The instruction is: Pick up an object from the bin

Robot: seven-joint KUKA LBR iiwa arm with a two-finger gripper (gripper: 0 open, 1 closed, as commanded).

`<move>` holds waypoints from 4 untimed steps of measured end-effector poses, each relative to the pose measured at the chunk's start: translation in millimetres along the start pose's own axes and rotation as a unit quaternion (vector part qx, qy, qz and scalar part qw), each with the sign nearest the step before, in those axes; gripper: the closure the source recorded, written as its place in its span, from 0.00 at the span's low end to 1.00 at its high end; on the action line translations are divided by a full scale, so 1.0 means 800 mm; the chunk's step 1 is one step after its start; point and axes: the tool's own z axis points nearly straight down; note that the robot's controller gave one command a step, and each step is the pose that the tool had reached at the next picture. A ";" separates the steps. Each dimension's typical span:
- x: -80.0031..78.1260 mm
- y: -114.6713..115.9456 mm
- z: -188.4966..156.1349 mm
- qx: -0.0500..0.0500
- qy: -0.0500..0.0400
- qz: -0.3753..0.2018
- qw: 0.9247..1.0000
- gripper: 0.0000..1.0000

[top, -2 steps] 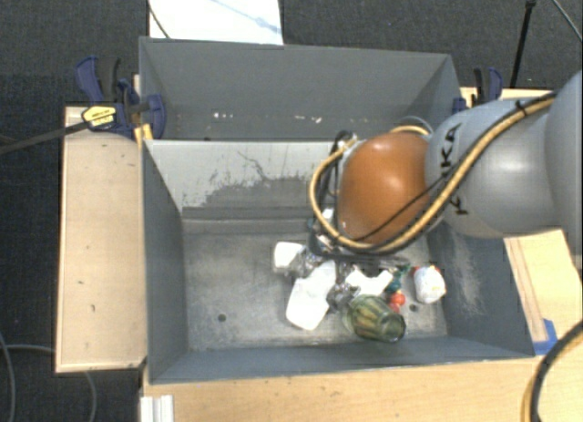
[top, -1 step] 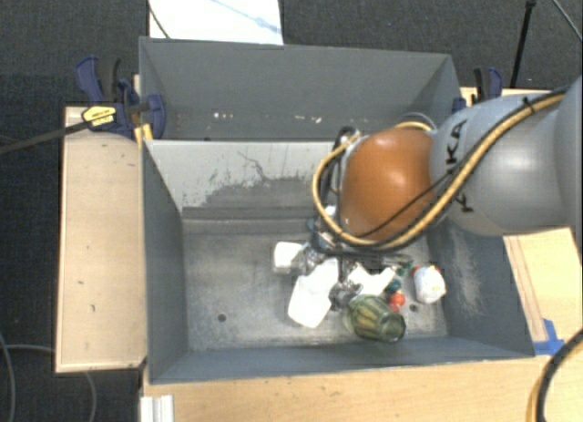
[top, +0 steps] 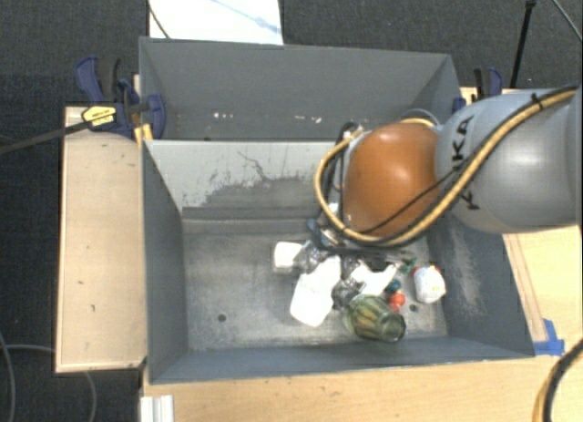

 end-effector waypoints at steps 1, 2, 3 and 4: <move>0.000 0.000 -0.026 0.000 0.000 0.000 1.000 1.00; -0.002 -0.001 -0.040 0.003 -0.003 0.001 1.000 1.00; -0.001 0.000 -0.048 0.001 -0.001 0.001 1.000 1.00; -0.001 0.000 -0.067 0.001 -0.001 0.002 1.000 1.00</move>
Offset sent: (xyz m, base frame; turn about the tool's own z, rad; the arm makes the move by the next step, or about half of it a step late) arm 0.0000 0.0000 0.0402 0.0000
